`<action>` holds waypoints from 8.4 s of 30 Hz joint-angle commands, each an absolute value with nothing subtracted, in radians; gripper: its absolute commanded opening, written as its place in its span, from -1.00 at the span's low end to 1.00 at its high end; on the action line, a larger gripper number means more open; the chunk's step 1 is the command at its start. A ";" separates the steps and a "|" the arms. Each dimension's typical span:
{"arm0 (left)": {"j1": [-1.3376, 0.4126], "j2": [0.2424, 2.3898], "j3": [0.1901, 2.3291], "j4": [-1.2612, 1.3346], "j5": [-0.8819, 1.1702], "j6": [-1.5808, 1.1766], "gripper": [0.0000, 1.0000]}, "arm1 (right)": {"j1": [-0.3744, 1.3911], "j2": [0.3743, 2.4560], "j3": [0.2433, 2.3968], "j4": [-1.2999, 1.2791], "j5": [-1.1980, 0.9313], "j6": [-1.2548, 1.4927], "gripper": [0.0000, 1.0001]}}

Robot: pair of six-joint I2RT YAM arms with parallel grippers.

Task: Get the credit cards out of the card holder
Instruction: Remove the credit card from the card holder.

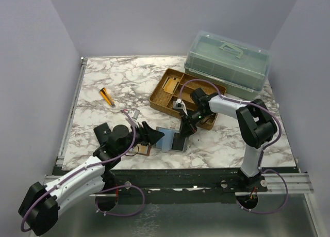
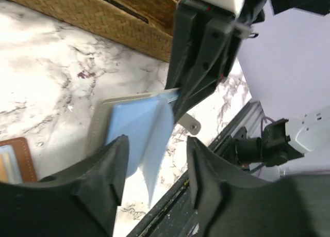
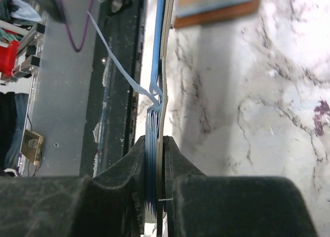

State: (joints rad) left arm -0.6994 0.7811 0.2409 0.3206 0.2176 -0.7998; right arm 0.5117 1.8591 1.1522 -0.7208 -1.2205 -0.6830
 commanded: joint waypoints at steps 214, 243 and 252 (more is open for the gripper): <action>-0.959 1.478 0.313 0.488 -0.042 -0.929 0.15 | 0.551 1.743 0.862 -0.049 -0.770 0.426 -0.19; -0.929 1.034 0.063 0.892 0.131 -1.025 0.33 | 0.504 1.682 0.917 -0.084 -1.308 0.168 -1.00; -0.928 1.052 0.086 0.905 0.109 -1.031 0.09 | 0.485 1.645 0.886 0.019 -1.384 0.252 -1.00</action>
State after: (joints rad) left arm -0.9306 1.0317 0.0738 0.8700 0.1120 -1.0271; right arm 0.4976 1.6817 0.8997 -0.0589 -1.2716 0.2127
